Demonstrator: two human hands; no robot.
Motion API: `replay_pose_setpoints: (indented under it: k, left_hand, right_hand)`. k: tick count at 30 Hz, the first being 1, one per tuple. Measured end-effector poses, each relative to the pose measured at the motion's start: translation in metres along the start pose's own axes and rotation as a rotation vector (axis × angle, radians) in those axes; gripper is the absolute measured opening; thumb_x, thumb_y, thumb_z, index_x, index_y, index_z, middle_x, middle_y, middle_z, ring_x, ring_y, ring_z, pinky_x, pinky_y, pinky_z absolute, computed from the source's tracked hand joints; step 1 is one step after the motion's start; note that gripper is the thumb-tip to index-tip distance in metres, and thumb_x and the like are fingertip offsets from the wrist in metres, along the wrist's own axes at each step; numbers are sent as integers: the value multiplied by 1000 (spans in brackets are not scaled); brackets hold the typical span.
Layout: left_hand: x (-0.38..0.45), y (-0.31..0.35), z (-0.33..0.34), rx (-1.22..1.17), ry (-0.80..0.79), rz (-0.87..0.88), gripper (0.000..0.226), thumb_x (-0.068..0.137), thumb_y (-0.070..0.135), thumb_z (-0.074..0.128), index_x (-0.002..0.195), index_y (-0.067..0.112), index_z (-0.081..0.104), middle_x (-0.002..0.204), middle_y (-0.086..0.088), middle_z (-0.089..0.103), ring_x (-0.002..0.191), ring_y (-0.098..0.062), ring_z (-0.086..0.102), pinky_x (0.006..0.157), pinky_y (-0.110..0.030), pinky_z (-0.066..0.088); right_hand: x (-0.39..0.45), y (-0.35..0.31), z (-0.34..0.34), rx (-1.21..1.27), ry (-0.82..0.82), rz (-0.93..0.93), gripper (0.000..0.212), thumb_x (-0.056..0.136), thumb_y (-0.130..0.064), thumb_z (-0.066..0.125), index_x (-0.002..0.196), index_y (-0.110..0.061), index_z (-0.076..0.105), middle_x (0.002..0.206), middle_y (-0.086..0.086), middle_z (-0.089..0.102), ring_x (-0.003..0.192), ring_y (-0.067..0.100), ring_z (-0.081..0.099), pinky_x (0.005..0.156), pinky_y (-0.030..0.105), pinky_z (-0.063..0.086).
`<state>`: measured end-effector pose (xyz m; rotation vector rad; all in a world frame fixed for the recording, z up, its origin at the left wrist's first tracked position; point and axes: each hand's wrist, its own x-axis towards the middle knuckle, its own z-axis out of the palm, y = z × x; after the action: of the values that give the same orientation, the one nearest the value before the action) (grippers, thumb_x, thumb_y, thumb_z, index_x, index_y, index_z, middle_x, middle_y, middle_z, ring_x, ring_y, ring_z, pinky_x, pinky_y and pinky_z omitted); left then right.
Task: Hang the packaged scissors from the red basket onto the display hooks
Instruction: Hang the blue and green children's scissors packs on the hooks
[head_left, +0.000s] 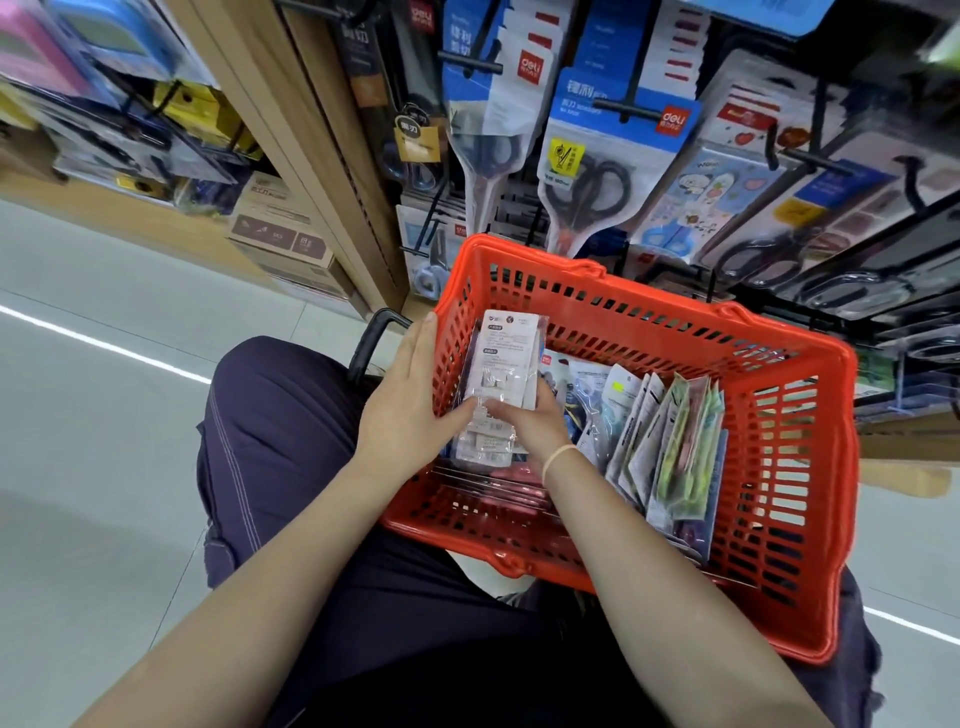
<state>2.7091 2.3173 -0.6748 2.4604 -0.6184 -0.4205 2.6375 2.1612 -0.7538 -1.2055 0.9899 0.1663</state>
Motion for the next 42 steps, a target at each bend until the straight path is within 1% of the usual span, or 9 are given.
replay_pose_setpoints:
  k: [9,12,15,21,26,30,33,36,42]
  left_hand:
    - [-5,22,-14,53,8,25,102,89,54,69,161,3,18,166,-22,21,153,-36,21,124,-50,23]
    - [-9,61,-30,-203,2,21,88,94,44,68,162,16,19,164,-9,27,150,-10,25,122,-28,22]
    - [-12,108,-50,-557,-101,-45,55,101,32,61,150,32,37,129,21,55,115,21,52,93,0,38]
    - [-27,177,-79,-812,-234,54,74,99,48,61,161,37,21,156,24,38,142,-1,40,122,-35,30]
    - [-31,196,-92,-746,-133,140,77,102,29,62,162,38,14,148,32,30,145,-2,32,115,-27,30]
    - [-38,200,-91,-715,-52,165,83,99,13,66,159,44,18,150,5,51,133,-19,54,110,-40,48]
    - [-41,205,-87,-716,-29,190,81,100,5,61,161,34,16,159,17,35,142,-1,40,109,-11,35]
    - [-44,214,-86,-685,-92,177,76,104,18,57,162,35,11,158,22,17,148,4,14,114,-17,18]
    - [-39,221,-93,-772,-127,145,109,77,50,82,157,49,9,159,18,27,146,-5,34,120,-38,36]
  right_hand:
    - [-58,-58,-47,40,-135,-126,72,84,-23,83,143,-34,43,130,-16,63,124,12,57,109,43,44]
    - [-91,-84,-61,134,-192,-205,80,81,-24,83,148,-27,40,138,-3,63,127,22,60,112,52,43]
    - [-126,-111,-70,123,-213,-359,69,84,-21,76,145,-22,46,139,2,63,130,23,58,113,48,43]
    - [-172,-150,-70,105,-176,-543,43,106,-25,49,148,-29,40,132,-19,61,116,-11,59,92,11,47]
    - [-197,-158,-71,153,17,-651,80,83,-52,75,150,-27,38,154,-3,46,140,12,45,118,43,38]
    - [-203,-156,-76,72,184,-727,57,85,-40,78,135,-31,52,140,-12,55,131,8,50,113,41,42]
    - [-207,-155,-70,76,236,-748,45,88,-30,77,127,-33,54,133,-15,57,124,4,53,108,33,41]
    - [-213,-159,-66,115,237,-711,36,94,-33,70,127,-35,56,138,-10,55,123,8,52,106,31,43]
    - [-215,-167,-68,214,-27,-624,28,106,-26,51,124,-33,71,130,-8,69,125,11,61,107,39,48]
